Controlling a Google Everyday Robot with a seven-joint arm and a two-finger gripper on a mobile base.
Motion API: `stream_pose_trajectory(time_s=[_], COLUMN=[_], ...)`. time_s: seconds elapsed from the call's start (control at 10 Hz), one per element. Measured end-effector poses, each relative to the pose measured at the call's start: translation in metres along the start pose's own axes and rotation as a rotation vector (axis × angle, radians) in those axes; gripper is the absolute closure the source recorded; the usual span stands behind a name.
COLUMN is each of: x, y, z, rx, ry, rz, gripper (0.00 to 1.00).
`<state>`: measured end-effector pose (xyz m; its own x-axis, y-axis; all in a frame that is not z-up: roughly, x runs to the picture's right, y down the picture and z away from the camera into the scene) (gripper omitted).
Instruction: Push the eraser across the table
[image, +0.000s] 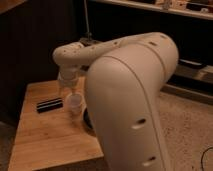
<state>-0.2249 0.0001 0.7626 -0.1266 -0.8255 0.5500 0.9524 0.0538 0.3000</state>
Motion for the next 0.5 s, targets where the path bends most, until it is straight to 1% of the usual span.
stream_pose_trajectory(time_s=[0.3,0.4,0.5], x=[0.05,0.06,0.068], y=[-0.058,-0.071,-0.083], z=[0.02,0.027,0.037], rx=[0.001,-0.001,0.011], ry=[0.039,0.047,0.051], rz=[-0.092,-0.116,-0.143], gripper=[0.95,0.99,1.0])
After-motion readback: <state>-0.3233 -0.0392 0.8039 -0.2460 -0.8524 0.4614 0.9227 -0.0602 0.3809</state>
